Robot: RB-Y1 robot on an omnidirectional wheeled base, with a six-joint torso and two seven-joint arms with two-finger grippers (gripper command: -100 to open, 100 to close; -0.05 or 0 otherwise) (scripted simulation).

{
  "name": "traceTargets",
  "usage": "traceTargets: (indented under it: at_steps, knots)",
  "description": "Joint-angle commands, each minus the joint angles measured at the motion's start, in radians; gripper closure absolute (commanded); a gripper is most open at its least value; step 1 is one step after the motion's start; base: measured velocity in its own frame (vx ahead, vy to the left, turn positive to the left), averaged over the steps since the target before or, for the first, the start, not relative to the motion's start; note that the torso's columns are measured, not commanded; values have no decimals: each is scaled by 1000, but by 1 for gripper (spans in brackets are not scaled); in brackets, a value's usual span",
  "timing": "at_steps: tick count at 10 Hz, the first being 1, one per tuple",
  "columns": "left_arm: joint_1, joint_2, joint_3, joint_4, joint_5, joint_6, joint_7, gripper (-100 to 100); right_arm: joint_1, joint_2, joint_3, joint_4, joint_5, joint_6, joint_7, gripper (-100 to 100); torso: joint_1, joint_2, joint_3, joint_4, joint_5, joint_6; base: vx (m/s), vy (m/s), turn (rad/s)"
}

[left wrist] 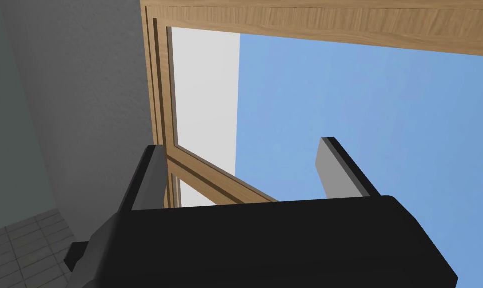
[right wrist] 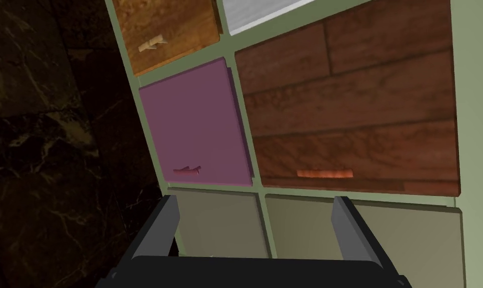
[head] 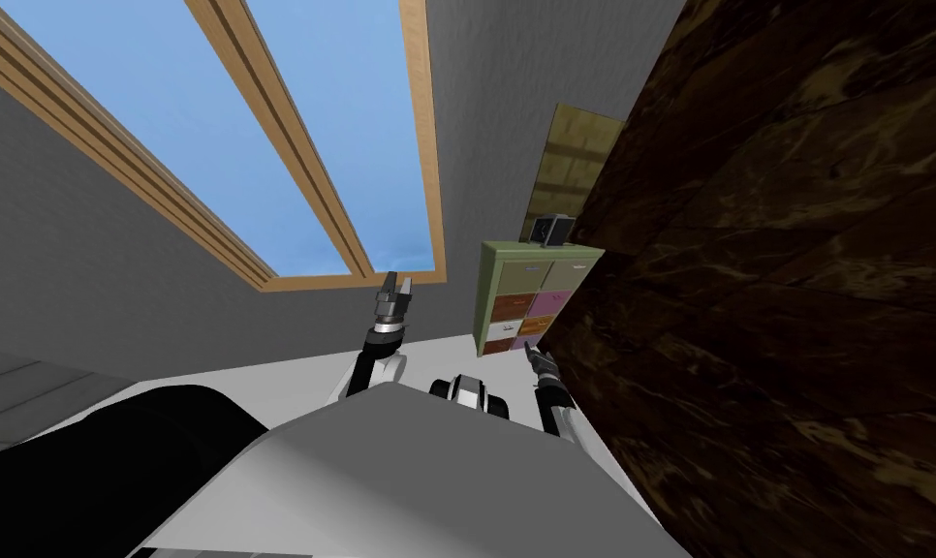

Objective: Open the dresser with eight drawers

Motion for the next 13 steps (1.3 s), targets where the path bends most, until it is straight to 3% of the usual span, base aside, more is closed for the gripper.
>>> traceTargets:
  at_steps: [1,3,4,6,7,9,10,13]
  knots:
    - [0,0,0,0,0,0,0,0,-10,-15,11,41,73,55,5,-100,-1,0,0,0,0,0,-14,25,139]
    - [0,0,0,0,0,0,0,0,-10,-15,11,41,110,55,5,-100,0,0,0,0,0,0,-10,20,36]
    - [0,0,0,0,0,0,0,0,-22,-29,17,82,140,96,8,-100,-1,0,0,0,0,0,-11,24,161]
    - [0,0,0,0,0,0,0,0,-22,-29,17,82,192,96,8,-100,0,0,0,0,0,0,-9,16,28]
    - [0,0,0,0,0,0,0,0,-35,-44,23,123,222,137,11,-100,-1,0,0,0,0,0,-5,22,143]
    - [0,0,0,0,0,0,0,0,-35,-44,23,123,266,137,11,-100,0,0,0,0,0,0,-5,12,46]
    - [0,0,0,0,0,0,0,0,-48,-60,29,163,299,176,15,-100,-1,0,0,0,0,0,-6,15,147]
    - [0,0,0,0,0,0,0,0,-62,-77,34,203,407,213,20,-100,0,0,0,0,0,-1,-2,12,120]
